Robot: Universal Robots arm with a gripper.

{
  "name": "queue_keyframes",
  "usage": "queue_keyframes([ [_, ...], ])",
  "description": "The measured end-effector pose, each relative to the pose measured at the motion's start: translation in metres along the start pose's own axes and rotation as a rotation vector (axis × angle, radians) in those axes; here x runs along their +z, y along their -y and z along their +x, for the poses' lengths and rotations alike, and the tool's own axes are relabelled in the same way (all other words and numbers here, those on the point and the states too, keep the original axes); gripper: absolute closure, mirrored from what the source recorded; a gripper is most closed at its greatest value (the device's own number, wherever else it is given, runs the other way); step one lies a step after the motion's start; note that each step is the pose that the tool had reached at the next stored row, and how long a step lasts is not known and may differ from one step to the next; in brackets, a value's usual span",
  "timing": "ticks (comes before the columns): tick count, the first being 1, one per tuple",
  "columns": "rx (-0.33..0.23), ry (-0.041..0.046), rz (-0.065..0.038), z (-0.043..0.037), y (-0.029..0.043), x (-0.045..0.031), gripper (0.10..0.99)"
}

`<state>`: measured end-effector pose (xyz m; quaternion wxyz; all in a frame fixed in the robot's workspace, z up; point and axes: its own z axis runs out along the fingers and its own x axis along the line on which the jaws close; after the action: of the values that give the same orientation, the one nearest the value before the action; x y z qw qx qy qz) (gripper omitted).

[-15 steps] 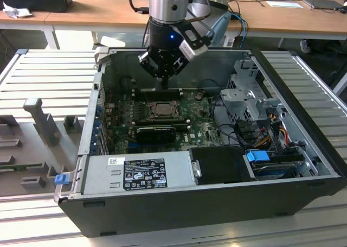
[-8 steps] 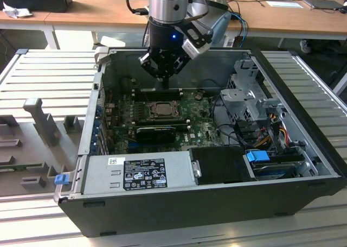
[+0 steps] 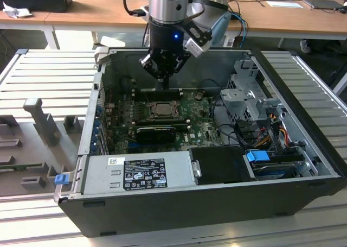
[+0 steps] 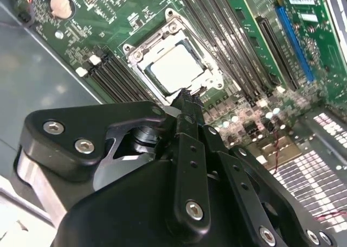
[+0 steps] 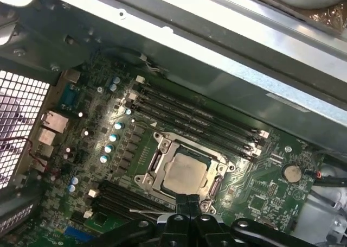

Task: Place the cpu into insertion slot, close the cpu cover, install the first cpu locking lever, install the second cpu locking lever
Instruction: 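Install the first cpu locking lever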

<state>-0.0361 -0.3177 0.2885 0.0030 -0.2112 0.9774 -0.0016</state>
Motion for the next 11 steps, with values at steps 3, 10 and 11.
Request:
queue_keyframes([
  [3,-0.041,0.0002,0.0,0.0,0.0,0.0001,0.98],
  [10,-0.24,0.0012,-0.001,0.0,0.0,0.0003,0.98],
  [11,-0.297,0.0013,-0.002,0.0,0.0,0.0003,0.98],
])
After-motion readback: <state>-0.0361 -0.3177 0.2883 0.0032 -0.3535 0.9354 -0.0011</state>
